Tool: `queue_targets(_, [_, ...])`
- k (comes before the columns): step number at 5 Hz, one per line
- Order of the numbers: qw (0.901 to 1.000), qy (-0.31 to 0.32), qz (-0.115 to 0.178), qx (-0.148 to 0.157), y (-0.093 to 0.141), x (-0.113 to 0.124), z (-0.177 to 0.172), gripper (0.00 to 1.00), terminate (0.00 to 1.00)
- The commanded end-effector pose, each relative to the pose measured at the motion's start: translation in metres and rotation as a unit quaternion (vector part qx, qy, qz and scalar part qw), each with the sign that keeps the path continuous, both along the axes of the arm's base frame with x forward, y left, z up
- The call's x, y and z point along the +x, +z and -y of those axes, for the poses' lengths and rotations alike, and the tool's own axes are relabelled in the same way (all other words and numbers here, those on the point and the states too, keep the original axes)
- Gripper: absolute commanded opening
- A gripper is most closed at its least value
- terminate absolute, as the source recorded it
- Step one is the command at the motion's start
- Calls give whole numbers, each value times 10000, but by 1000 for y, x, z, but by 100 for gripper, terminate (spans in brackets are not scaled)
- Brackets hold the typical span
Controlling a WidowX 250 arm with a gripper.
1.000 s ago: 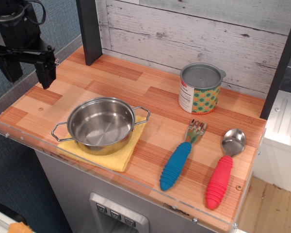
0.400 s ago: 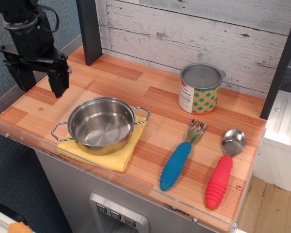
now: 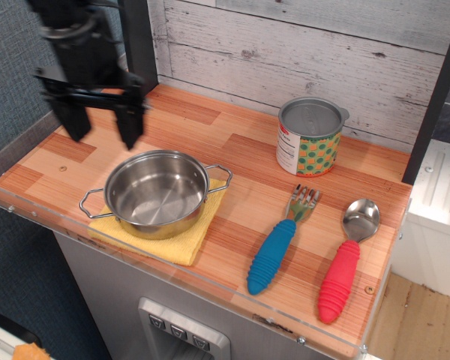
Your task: Move blue utensil to the left of the silver pot.
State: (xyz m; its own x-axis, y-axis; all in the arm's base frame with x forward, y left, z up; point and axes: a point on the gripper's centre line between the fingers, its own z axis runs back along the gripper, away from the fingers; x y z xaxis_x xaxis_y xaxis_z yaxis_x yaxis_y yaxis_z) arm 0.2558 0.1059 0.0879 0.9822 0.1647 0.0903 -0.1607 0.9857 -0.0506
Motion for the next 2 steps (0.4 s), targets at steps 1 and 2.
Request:
queue_targets(1, [9982,-488,324,122,20,6,55,100,0])
queue_targets(2, [9973,-654,251,198,14,7,75,100,0])
